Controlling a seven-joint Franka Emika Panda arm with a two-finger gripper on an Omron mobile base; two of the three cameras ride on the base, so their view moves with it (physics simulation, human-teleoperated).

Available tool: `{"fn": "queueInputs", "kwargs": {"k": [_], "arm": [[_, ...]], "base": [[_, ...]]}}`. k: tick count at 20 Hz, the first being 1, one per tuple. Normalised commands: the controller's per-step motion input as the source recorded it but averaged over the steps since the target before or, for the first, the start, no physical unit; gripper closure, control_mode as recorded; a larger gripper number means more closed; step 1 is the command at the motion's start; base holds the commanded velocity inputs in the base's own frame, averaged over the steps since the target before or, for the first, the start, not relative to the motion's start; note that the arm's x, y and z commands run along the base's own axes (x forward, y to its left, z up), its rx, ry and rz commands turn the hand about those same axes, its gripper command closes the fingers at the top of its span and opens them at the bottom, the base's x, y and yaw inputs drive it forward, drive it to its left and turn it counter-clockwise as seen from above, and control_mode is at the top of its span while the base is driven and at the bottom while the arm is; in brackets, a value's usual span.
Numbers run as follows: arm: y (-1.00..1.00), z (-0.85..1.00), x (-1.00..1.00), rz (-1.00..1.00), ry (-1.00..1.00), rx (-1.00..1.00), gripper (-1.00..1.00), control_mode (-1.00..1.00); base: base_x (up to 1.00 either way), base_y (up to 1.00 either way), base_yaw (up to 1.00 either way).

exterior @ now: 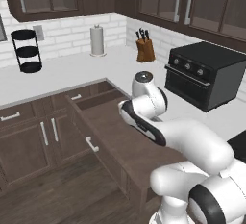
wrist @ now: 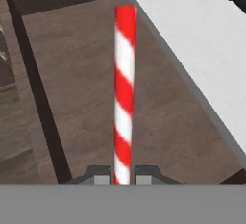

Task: Take a straw from the drawer in front and place it inside the glass cup on the dining counter.

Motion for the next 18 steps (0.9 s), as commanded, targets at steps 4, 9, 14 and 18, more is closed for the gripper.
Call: {"fn": "queueInputs", "kwargs": {"k": [4, 9, 14, 18], "arm": [[0.00, 0.00, 0.00, 0.00, 0.00, 0.00, 1.00, 1.00], [0.00, 0.00, 0.00, 0.00, 0.00, 0.00, 1.00, 1.00], [0.00, 0.00, 0.00, 0.00, 0.00, 0.00, 1.00, 1.00], [0.00, 0.00, 0.00, 0.00, 0.00, 0.00, 1.00, 1.00]], "base": [[-0.89, 0.00, 0.00], [-1.00, 0.07, 0.04], [-0.78, 0.51, 0.65], [-0.28, 0.56, 0.89]]}}
